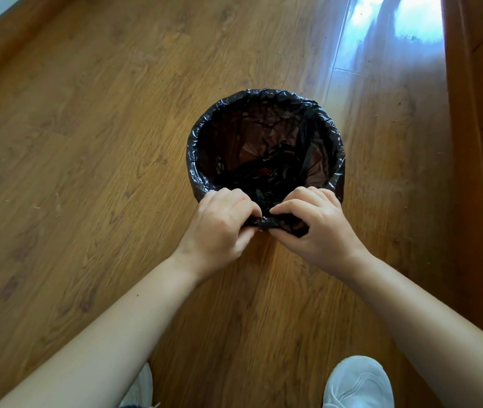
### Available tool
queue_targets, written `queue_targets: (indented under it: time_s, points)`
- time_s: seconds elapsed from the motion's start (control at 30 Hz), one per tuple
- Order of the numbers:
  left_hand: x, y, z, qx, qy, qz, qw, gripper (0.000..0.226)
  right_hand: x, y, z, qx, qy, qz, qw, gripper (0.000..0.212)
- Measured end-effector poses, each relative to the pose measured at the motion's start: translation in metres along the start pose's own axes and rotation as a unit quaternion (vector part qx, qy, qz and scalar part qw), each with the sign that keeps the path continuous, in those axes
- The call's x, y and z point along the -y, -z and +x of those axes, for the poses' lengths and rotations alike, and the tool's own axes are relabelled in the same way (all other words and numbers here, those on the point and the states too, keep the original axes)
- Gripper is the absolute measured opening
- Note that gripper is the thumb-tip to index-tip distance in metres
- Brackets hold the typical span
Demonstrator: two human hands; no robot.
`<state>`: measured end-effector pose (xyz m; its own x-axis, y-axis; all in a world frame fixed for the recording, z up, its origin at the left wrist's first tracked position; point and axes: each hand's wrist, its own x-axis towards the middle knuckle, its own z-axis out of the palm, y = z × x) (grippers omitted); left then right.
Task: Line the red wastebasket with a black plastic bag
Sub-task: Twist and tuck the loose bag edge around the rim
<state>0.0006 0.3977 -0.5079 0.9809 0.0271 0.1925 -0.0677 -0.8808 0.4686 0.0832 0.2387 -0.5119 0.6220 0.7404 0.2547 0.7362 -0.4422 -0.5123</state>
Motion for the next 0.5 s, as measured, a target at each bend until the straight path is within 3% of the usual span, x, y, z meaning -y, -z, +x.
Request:
queue_targets:
  time_s: [0.3, 0.5]
  points:
    - [0.007, 0.002, -0.001, 0.006, 0.014, -0.001, 1.000, 0.020, -0.010, 0.018, 0.000, 0.042, 0.027, -0.003, 0.999, 0.030]
    - [0.002, 0.003, -0.001, 0.014, 0.010, -0.015, 1.000, 0.019, -0.012, 0.005, -0.003, 0.018, -0.001, -0.003, 1.000, 0.014]
